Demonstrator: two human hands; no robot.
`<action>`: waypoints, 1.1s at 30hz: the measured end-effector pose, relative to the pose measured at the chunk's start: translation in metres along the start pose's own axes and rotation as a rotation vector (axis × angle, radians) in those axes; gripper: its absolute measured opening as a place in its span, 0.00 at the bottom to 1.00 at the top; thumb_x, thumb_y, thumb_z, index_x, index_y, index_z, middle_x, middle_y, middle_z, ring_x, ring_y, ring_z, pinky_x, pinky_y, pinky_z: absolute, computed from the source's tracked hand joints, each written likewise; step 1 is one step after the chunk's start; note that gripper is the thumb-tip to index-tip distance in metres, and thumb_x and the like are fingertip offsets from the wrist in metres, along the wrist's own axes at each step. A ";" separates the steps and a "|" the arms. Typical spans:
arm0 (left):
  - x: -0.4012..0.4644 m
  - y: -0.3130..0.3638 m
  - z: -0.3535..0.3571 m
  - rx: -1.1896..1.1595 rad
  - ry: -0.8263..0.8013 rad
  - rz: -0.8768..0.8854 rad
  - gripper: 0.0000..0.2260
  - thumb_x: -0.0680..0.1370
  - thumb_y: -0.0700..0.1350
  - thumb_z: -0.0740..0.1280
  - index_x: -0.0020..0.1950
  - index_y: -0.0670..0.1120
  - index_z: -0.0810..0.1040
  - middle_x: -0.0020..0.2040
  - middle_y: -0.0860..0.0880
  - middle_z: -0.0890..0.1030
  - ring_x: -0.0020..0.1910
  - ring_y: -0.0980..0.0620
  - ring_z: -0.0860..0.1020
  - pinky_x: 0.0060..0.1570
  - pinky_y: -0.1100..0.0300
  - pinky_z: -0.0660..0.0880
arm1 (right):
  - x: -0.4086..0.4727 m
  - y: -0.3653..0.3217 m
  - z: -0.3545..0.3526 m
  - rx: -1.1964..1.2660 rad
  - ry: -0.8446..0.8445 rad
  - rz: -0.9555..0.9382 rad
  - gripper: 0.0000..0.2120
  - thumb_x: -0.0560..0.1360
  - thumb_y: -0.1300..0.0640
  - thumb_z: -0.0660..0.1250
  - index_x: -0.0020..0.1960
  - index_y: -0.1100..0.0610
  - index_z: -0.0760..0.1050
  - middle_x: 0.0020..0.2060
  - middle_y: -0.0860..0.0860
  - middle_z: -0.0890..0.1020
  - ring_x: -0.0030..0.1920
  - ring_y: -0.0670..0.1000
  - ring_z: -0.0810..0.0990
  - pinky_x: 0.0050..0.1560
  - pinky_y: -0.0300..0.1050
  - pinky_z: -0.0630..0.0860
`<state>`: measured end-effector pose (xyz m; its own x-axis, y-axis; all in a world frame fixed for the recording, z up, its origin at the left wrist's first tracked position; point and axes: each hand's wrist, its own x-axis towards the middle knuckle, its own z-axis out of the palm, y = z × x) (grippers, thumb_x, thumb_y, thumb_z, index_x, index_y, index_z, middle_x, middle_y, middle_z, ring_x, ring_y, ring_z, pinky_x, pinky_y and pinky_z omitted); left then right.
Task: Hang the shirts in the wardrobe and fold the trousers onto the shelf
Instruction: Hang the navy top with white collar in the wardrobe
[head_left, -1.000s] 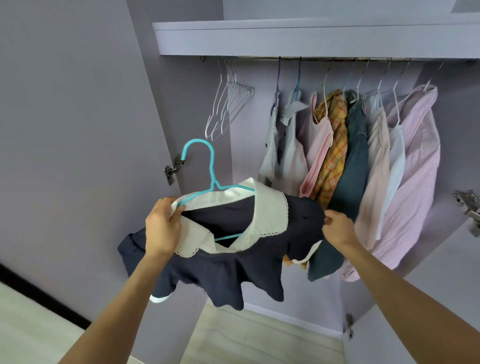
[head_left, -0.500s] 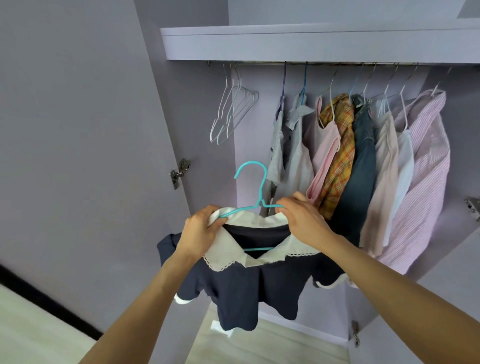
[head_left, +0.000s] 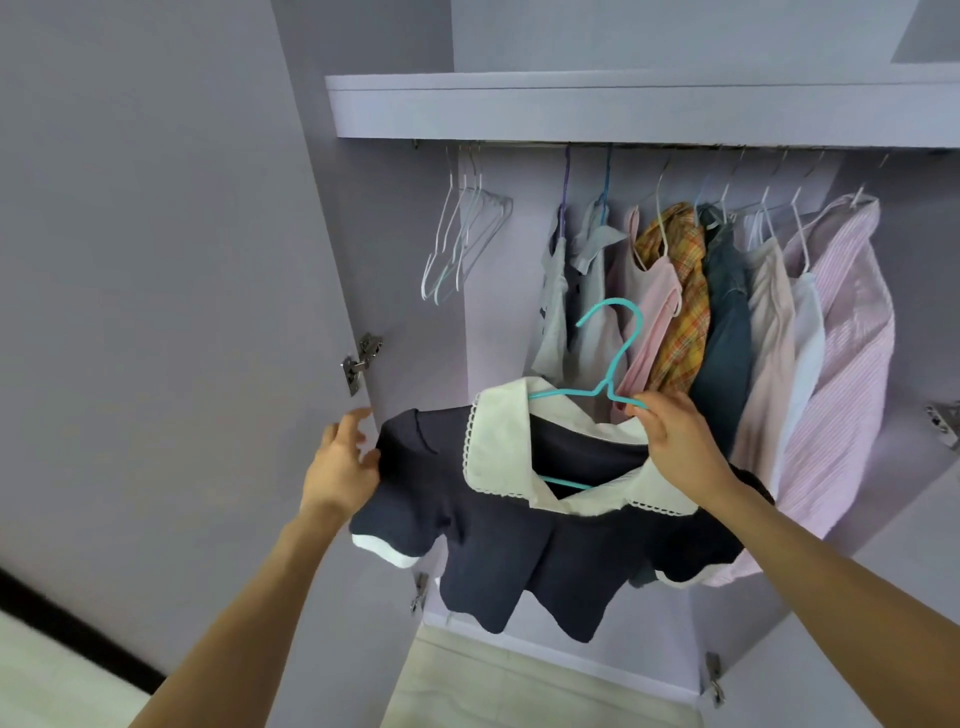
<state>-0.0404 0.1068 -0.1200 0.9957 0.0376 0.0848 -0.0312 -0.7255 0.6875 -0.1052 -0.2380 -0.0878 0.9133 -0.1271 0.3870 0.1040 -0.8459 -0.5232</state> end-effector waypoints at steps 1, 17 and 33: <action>-0.001 0.005 0.002 0.000 0.012 0.063 0.24 0.76 0.41 0.65 0.72 0.49 0.64 0.63 0.43 0.70 0.61 0.42 0.70 0.62 0.46 0.68 | 0.000 -0.004 0.001 -0.013 -0.008 -0.020 0.10 0.77 0.67 0.60 0.52 0.65 0.79 0.45 0.59 0.81 0.49 0.59 0.75 0.48 0.42 0.67; 0.029 0.074 0.033 0.066 -0.049 0.602 0.10 0.81 0.39 0.58 0.56 0.40 0.77 0.51 0.44 0.71 0.50 0.44 0.72 0.54 0.56 0.69 | -0.001 -0.049 0.015 0.211 -0.180 -0.006 0.13 0.77 0.56 0.63 0.60 0.57 0.75 0.51 0.48 0.71 0.49 0.42 0.73 0.54 0.28 0.67; 0.089 0.081 0.001 0.193 -0.077 0.225 0.21 0.78 0.43 0.60 0.72 0.49 0.64 0.70 0.42 0.62 0.67 0.37 0.62 0.69 0.45 0.58 | 0.028 -0.084 0.004 -0.066 -0.417 0.169 0.17 0.80 0.55 0.56 0.32 0.53 0.63 0.31 0.47 0.68 0.33 0.44 0.67 0.32 0.39 0.61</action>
<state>0.0455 0.0511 -0.0576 0.9696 -0.1856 0.1594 -0.2418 -0.8270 0.5076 -0.0872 -0.1686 -0.0361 0.9973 -0.0581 -0.0459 -0.0732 -0.8642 -0.4979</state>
